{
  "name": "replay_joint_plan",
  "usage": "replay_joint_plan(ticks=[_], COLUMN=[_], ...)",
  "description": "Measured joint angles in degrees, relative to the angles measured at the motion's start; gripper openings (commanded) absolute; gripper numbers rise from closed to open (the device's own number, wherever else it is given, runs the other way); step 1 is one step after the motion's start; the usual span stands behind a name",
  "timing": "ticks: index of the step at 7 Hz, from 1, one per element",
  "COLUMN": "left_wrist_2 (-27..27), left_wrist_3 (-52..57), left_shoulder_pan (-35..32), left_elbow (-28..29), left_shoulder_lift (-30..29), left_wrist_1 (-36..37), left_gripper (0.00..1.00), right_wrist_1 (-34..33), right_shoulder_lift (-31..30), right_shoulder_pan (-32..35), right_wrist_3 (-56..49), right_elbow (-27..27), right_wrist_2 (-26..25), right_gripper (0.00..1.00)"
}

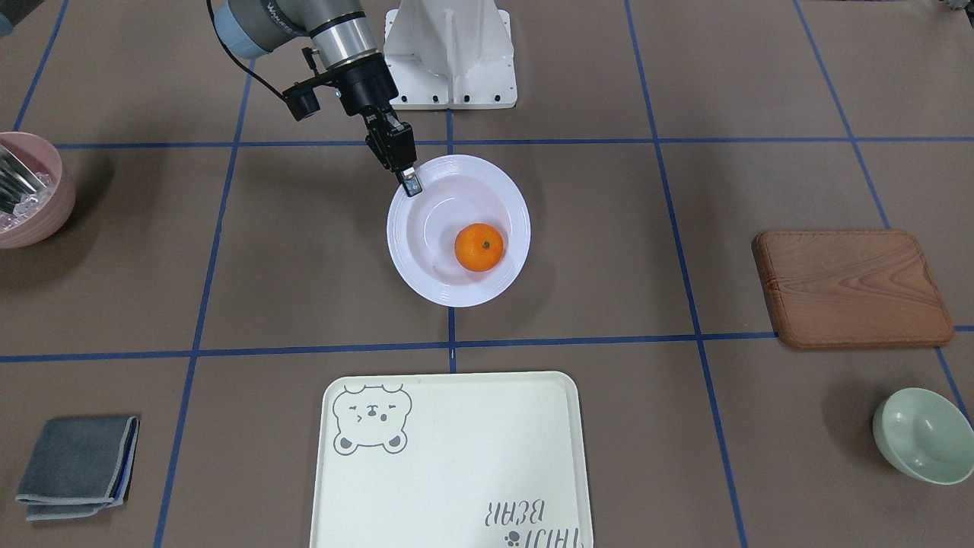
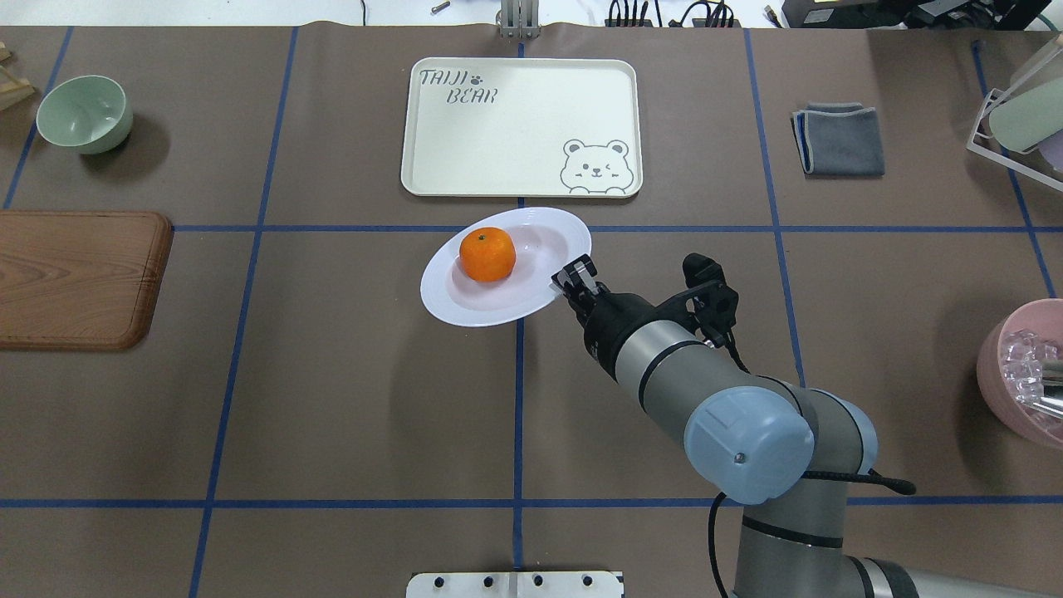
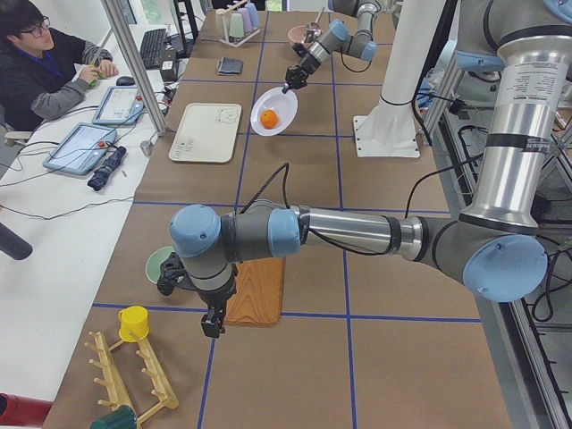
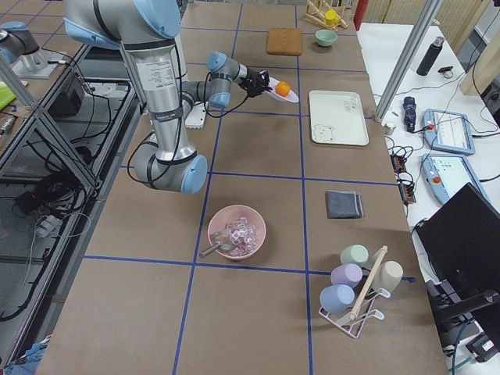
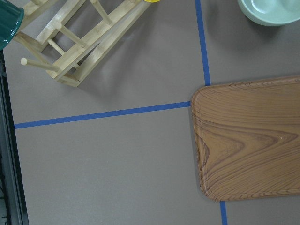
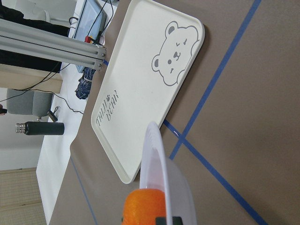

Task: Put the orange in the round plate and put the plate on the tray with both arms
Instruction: 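Lift the plate with the right gripper and carry it toward the cream tray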

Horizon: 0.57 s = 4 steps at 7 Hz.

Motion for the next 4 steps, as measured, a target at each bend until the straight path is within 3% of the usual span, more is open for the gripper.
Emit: replay_joint_plan(ticks=[4], left_wrist_2=[0.02], left_wrist_3=[0.06], left_shoulder_pan=[0.05], left_elbow=[0.0], left_shoulder_lift=[0.0], left_wrist_1=[-0.04], left_gripper=[0.99], right_wrist_1=[0.07], right_shoulder_lift=[6.02], right_shoulder_pan=[10.25], right_wrist_3=[1.94], right_elbow=[-10.34], right_wrist_2=[3.64], right_gripper=[0.0])
